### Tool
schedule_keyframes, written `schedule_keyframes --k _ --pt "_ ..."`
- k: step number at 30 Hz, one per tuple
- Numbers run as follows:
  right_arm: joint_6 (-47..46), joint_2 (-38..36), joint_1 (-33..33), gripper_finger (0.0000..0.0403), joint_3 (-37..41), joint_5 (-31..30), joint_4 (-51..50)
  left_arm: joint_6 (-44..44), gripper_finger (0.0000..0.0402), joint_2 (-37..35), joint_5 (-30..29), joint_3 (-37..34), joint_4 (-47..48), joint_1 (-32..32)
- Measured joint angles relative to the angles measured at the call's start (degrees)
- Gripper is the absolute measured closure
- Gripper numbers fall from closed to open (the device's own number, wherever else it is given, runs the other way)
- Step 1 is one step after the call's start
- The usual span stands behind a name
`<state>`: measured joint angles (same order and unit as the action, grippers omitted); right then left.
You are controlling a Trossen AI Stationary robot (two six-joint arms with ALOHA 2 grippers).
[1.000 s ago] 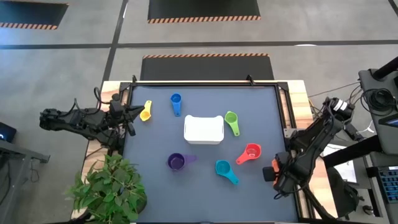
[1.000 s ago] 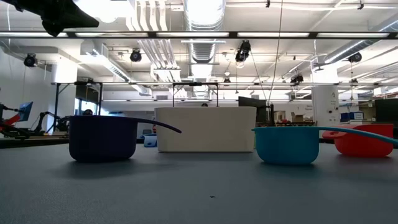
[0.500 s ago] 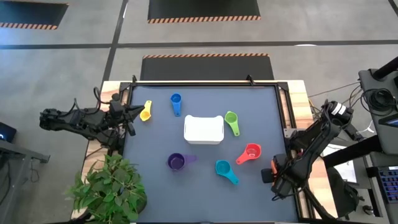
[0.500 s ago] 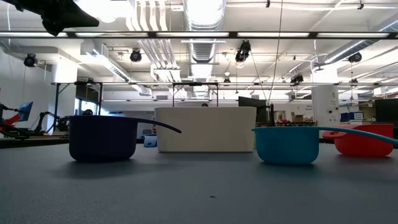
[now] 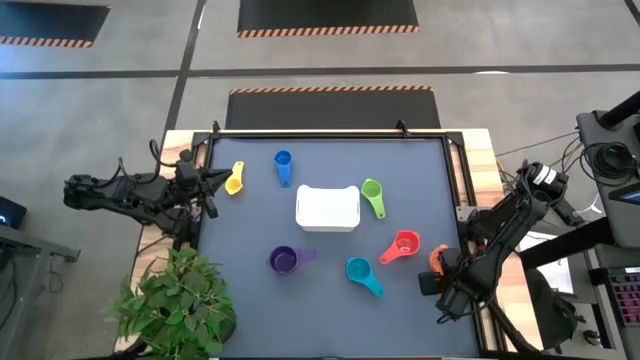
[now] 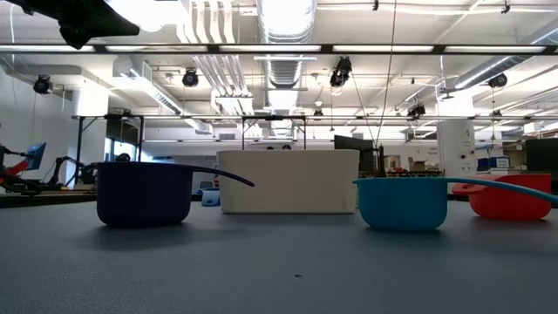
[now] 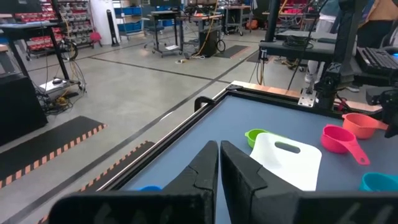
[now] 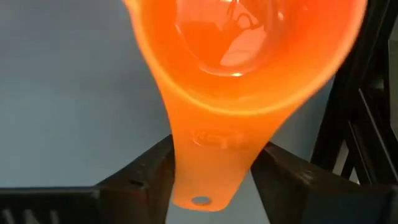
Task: Nest measuring cups in basket
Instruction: Stack the orange measuring cup on the purple measuring cup
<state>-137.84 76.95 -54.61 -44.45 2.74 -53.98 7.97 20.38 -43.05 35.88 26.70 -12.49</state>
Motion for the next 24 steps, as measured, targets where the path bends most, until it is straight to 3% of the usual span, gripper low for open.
schedule_keyframes --k 7,17,24 --pt "1.2 0.0 0.0 0.0265 0.0 -0.02 0.1 0.0 0.0402 0.0 0.0 0.0 0.0 0.0" --pt "1.52 -2.62 0.0 0.0259 -0.02 0.06 -0.74 0.0 0.0402 0.0 0.0 0.0 -0.15 0.0" --pt "1.6 -5.62 0.0 0.0261 -5.87 -0.01 -13.17 -0.02 0.0402 0.0 0.0 0.0 -0.21 0.0"
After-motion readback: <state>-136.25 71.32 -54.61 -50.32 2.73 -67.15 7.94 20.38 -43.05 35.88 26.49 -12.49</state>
